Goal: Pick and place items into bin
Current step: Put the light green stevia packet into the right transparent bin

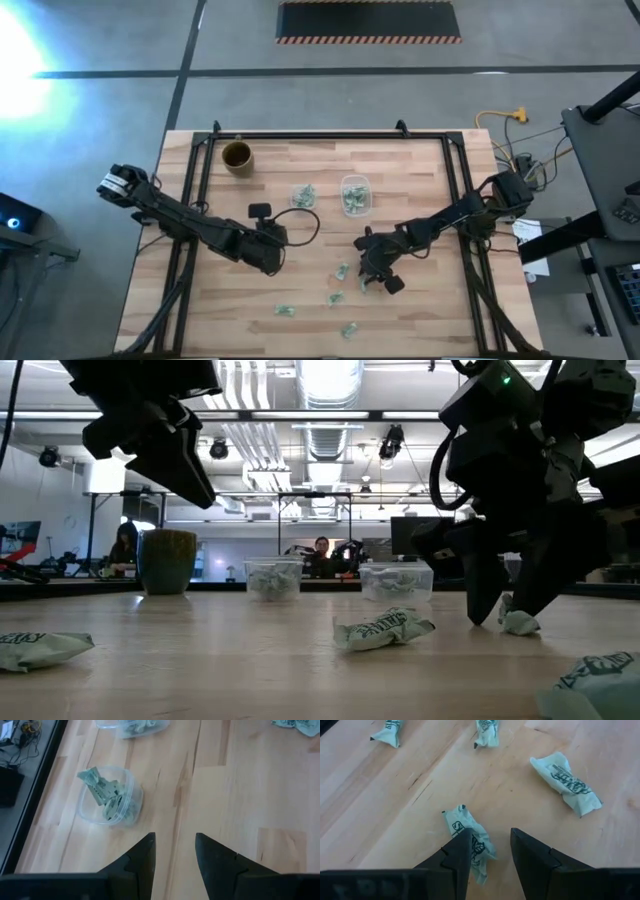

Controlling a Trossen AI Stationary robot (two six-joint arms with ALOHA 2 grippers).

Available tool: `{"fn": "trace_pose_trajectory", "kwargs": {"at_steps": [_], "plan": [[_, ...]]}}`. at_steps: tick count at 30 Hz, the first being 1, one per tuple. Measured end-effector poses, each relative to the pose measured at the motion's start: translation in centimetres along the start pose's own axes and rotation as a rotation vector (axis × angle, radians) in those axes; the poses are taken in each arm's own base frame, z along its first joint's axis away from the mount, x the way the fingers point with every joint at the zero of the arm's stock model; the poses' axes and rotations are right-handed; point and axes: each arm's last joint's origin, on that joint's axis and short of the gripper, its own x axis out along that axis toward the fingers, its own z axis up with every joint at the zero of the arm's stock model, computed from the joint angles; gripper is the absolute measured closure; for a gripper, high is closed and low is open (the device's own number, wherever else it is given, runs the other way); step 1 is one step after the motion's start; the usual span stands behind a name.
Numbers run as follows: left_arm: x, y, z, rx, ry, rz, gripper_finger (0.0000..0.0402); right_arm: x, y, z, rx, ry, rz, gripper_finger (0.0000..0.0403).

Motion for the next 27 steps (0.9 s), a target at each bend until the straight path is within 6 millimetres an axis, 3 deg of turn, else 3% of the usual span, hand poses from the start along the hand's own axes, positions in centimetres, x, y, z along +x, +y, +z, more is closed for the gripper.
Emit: {"fn": "trace_pose_trajectory", "kwargs": {"at_steps": [12,27], "plan": [[0.01,0.00,0.01,-0.001,-0.003,0.003,0.0278,-0.03,0.05,-0.32,0.009,0.032,0.003,0.0280],[0.01,0.03,0.08,-0.004,-0.012,0.015,0.0279,-0.07,0.03,-0.46,-0.024,0.041,0.000,0.0386]]}}
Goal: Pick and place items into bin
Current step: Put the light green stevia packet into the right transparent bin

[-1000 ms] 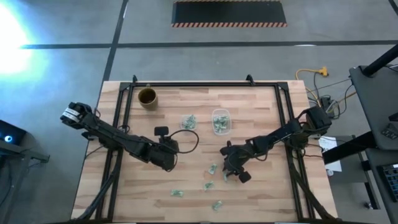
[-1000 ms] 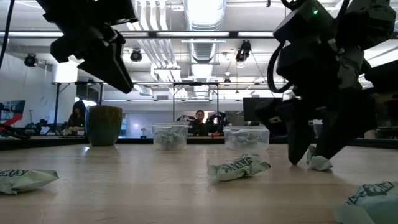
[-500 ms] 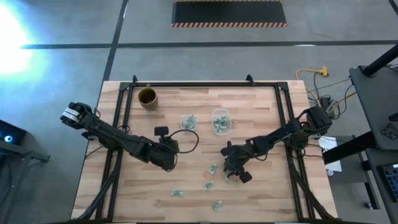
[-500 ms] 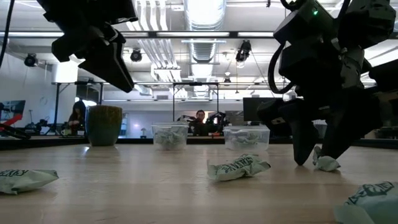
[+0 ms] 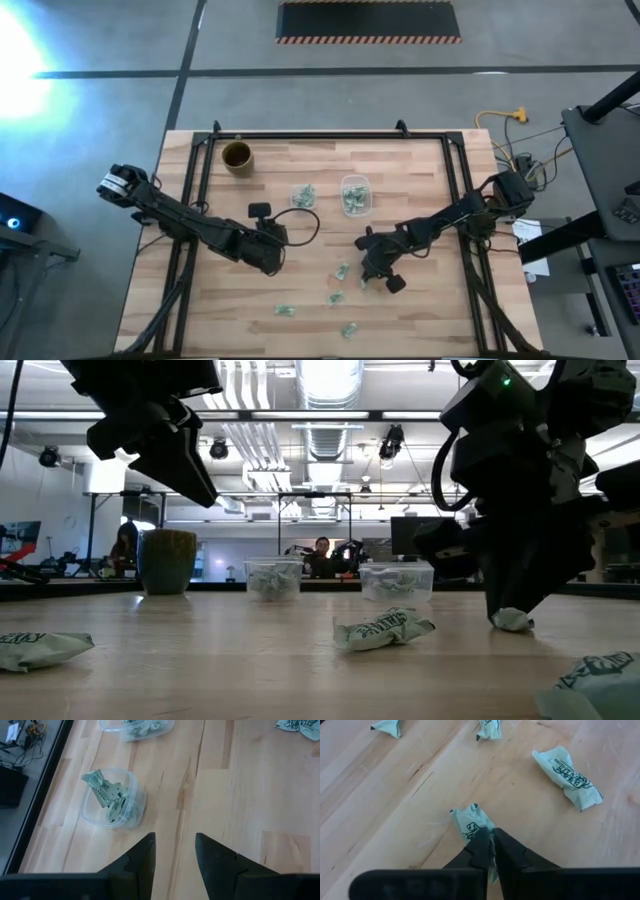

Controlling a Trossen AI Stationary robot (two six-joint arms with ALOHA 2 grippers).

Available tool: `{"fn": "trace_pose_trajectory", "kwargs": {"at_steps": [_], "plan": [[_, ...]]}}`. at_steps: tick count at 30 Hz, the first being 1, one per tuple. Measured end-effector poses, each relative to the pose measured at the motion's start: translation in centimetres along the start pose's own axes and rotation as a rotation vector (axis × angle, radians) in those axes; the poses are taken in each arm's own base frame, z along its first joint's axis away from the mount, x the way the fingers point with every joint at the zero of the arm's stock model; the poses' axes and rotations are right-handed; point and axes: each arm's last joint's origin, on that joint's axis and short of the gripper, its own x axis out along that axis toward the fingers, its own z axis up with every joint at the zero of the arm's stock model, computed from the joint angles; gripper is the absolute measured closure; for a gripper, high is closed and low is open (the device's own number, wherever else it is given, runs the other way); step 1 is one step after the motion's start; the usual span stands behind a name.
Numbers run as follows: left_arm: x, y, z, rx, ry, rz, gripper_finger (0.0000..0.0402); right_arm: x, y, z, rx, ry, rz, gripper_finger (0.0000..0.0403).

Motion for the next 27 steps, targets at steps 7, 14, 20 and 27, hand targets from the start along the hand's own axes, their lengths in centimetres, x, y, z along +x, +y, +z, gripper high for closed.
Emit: {"fn": "trace_pose_trajectory", "kwargs": {"at_steps": [7,14,20,27], "plan": [[0.0,0.0,0.0,-0.002,-0.003,0.000,0.0279,-0.6,0.1,0.3,-0.032,-0.016,-0.004,0.0393],[0.0,-0.1,0.2,-0.003,-0.015,-0.004,0.0279,-2.3,0.2,2.2,-0.119,-0.092,-0.082,0.0394],[0.0,-0.1,0.2,-0.003,-0.015,-0.004,0.0279,-4.4,-0.1,3.8,-0.201,-0.119,-0.345,0.0394],[0.0,-0.1,0.2,-0.003,-0.014,-0.004,0.0279,-7.4,-2.2,4.6,-0.177,-0.096,-0.747,0.0394]]}}
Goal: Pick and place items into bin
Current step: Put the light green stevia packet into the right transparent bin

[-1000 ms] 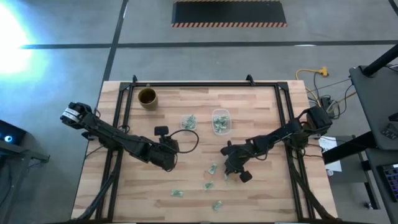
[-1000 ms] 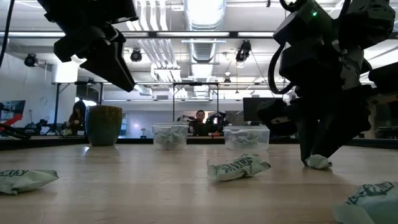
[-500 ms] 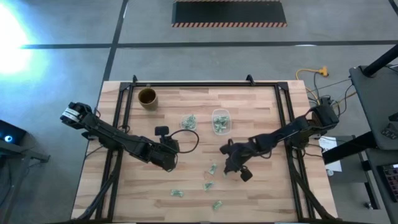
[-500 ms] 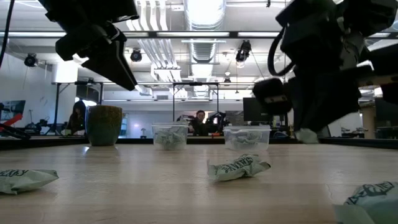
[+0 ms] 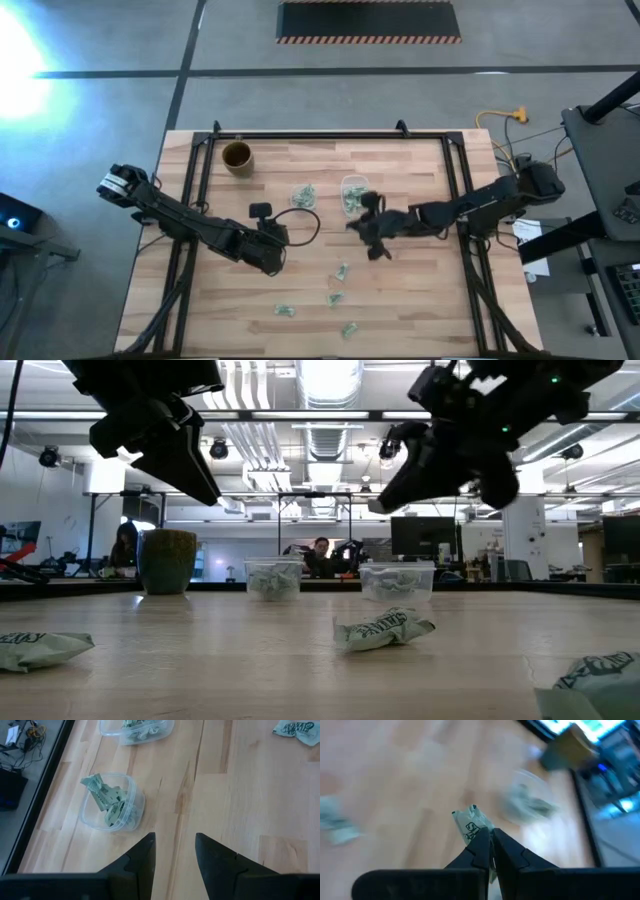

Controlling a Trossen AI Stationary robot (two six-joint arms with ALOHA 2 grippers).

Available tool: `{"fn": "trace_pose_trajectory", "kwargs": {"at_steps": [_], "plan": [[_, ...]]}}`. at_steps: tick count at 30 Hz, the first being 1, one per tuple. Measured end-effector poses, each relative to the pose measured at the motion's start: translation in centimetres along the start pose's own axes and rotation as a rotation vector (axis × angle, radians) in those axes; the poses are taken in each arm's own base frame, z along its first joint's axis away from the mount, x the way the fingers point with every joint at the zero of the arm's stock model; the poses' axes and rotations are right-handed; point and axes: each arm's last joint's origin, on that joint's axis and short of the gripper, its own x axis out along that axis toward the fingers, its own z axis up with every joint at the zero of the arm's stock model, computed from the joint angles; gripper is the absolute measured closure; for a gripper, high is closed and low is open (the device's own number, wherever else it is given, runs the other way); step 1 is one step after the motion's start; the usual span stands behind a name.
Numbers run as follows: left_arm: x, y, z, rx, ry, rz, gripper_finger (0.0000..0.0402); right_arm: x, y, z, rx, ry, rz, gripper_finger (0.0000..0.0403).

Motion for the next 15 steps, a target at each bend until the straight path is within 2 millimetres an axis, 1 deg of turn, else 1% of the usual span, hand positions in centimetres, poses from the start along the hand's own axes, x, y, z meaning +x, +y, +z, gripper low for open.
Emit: {"fn": "trace_pose_trajectory", "kwargs": {"at_steps": [4,8,12,15], "plan": [[0.0,0.0,0.0,0.000,0.000,0.000,0.0279,-0.1,-2.6,-0.6,0.111,0.025,-0.096,0.0394],[0.0,0.0,0.0,0.001,0.001,0.001,0.0279,0.2,-4.7,-1.8,0.215,0.080,-0.152,0.0394],[0.0,0.0,-0.1,0.002,0.002,0.001,0.0279,0.6,-6.2,-3.2,0.282,0.136,-0.188,0.0394],[0.0,0.0,-0.1,0.002,0.002,0.001,0.0279,1.1,-6.8,-4.1,0.319,0.170,-0.204,0.0394]]}}
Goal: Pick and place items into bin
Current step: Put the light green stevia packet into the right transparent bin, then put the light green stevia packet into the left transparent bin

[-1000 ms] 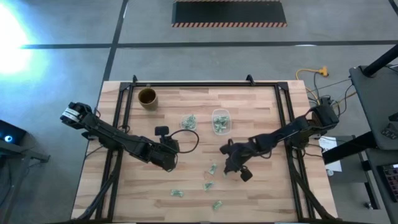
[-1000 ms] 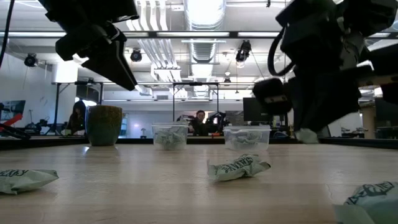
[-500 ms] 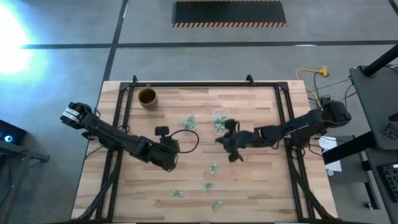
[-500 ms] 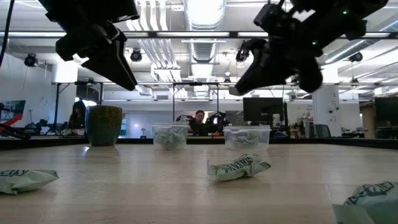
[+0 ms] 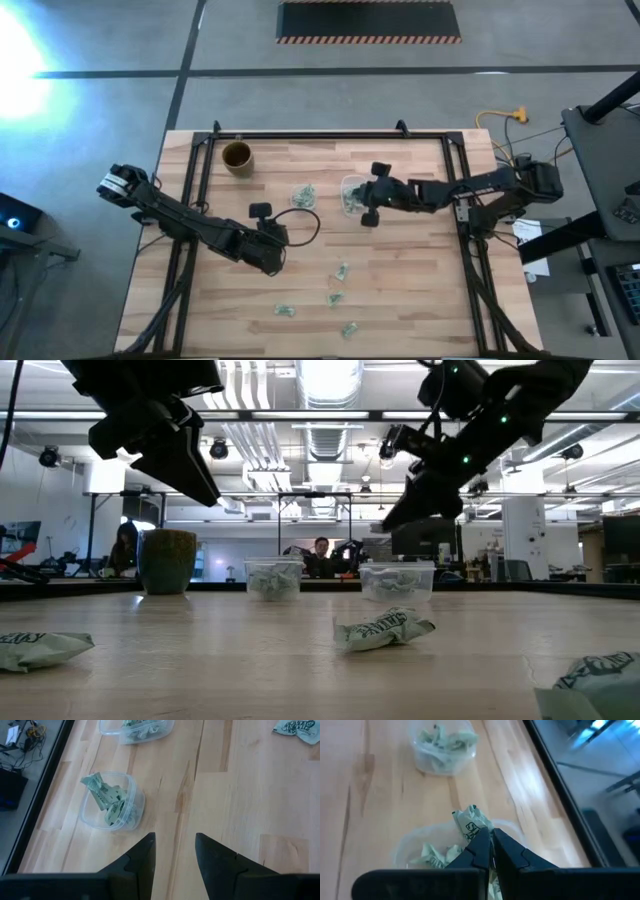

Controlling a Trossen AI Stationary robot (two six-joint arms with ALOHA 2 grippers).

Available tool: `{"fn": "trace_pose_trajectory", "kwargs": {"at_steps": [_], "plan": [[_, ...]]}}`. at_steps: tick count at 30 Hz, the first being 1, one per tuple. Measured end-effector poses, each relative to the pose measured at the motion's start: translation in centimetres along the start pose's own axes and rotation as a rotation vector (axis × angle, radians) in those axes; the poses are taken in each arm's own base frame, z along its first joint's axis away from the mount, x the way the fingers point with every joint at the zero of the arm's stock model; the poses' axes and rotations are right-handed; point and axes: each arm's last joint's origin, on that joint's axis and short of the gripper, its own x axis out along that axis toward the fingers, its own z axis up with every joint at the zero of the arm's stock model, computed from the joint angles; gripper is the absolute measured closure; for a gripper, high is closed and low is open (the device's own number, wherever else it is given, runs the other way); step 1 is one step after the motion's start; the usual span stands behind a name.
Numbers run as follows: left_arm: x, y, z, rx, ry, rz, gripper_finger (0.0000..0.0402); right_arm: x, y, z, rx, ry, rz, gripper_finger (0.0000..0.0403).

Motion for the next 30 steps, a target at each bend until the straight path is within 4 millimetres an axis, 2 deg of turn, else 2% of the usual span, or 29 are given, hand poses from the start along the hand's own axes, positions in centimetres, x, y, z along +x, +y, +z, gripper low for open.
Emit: {"fn": "trace_pose_trajectory", "kwargs": {"at_steps": [9,18,22,30], "plan": [[0.0,0.0,0.0,0.001,0.001,0.000,0.0279,1.3,-1.3,-1.2,0.073,0.043,0.047,0.0394],[0.0,0.0,0.0,0.000,0.001,0.000,0.0278,1.9,-1.1,-1.6,0.076,0.067,0.047,0.0389],[0.0,0.0,0.0,0.000,0.001,0.000,0.0278,1.9,-1.1,-1.6,0.075,0.067,0.048,0.0357],[0.0,0.0,0.0,-0.002,0.001,0.000,0.0279,1.9,-1.1,-1.6,0.089,0.067,0.046,0.0267]]}}
